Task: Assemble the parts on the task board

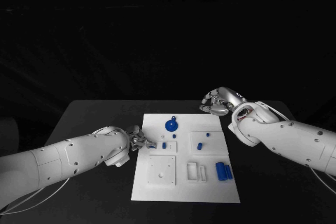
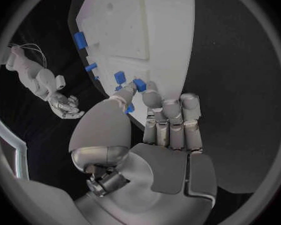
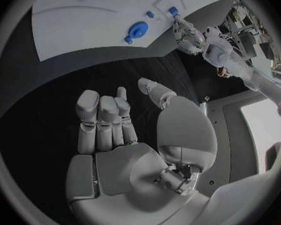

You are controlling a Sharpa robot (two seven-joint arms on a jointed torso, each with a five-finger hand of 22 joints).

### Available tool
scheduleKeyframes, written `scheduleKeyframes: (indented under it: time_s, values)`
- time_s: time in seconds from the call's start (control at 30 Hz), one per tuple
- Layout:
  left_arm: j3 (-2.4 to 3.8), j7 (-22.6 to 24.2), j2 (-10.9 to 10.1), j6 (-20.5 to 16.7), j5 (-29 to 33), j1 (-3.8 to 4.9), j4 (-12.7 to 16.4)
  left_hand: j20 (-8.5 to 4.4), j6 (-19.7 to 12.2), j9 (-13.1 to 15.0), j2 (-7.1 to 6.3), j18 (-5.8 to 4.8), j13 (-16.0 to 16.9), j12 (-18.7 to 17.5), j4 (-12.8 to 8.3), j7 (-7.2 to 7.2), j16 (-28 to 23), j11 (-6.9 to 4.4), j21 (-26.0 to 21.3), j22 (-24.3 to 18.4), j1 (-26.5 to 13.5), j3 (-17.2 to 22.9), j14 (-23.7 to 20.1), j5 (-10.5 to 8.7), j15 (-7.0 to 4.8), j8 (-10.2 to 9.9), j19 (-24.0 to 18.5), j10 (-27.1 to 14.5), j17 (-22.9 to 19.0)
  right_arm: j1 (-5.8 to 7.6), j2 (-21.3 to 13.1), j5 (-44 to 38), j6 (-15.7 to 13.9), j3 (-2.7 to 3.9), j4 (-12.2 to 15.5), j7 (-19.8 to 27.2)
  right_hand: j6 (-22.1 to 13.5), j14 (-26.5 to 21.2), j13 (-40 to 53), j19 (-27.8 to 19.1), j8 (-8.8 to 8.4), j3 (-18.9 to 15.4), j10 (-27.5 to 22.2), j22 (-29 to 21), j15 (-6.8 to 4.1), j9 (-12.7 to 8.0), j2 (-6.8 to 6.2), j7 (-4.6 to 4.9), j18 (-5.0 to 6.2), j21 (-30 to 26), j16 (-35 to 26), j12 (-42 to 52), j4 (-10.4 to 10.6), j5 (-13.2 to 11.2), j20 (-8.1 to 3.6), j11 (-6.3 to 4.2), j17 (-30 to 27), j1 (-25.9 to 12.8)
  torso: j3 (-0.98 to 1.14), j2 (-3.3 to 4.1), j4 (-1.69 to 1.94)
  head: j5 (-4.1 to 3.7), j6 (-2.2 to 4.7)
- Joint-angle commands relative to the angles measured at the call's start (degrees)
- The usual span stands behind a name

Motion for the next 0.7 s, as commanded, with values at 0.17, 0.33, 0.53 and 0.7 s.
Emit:
scheduleKeyframes:
  time_s: [0.17,0.33,0.53,0.7]
  values:
    - [-0.47,-0.58,0.24,3.70,2.21,-0.68,-0.07,-6.60,-5.04,-5.35,2.95,-0.62,-0.20,0.51,-3.28,4.23,0.43,0.77,-0.26,0.98,0.98,0.42,-0.04,4.59,0.63,-1.41,-0.52,-0.04,-0.08,-0.03,-0.03,-0.03,0.27,0.02,0.12,0.46,-0.21,0.56,-0.06,-0.06,-0.30,0.01,-0.45,0.45,0.01,0.05,0.02,0.42,6.25,-0.31,-0.27,-0.21,0.21,0.32,-0.49,0.11,0.09,-0.75,0.04,0.00,-0.05,0.06,0.02]
    - [-0.46,-0.35,0.23,2.56,3.19,-0.68,-0.33,-6.51,-4.18,-5.51,5.22,-0.64,-0.28,0.84,-7.10,4.11,0.63,0.66,-0.09,1.04,2.50,1.26,-0.02,8.36,0.56,-1.20,-0.58,0.01,-0.07,-0.03,-0.05,-0.02,0.26,0.02,0.13,0.50,-0.24,0.56,-0.06,-0.05,-0.32,0.00,-0.45,0.46,0.02,0.04,0.01,0.43,6.25,-0.31,-0.27,-0.21,0.22,0.32,-0.49,0.12,0.09,-0.77,0.02,-0.01,-0.05,0.05,0.11]
    - [-0.44,0.13,0.18,0.75,4.60,-0.68,-0.41,-6.45,-1.88,-4.89,6.21,-0.86,-0.96,0.92,-10.97,3.66,0.76,0.25,-0.08,0.67,3.02,6.56,0.54,4.97,0.14,0.03,0.30,0.83,-0.31,-0.03,-0.08,-0.01,0.24,0.02,0.12,0.51,-0.26,0.56,-0.07,-0.05,-0.33,0.00,-0.45,0.46,0.03,0.05,0.01,0.43,6.25,-0.32,-0.27,-0.21,0.23,0.32,-0.50,0.12,0.09,-0.78,0.00,-0.01,0.01,0.06,0.18]
    - [-0.44,0.85,0.11,-0.51,5.99,-0.69,-0.16,-6.59,-0.59,-4.31,5.89,-0.88,-1.42,0.95,-11.56,3.37,0.87,-0.01,0.12,0.79,1.88,9.95,0.95,4.75,-0.04,0.74,0.86,1.35,-0.46,-0.03,-0.08,-0.01,0.18,0.02,0.09,0.53,-0.27,0.57,-0.07,-0.05,-0.34,0.01,-0.45,0.46,0.03,0.05,0.02,0.44,6.25,-0.32,-0.28,-0.21,0.24,0.32,-0.50,0.13,0.10,-0.78,0.00,-0.03,0.01,0.05,0.23]
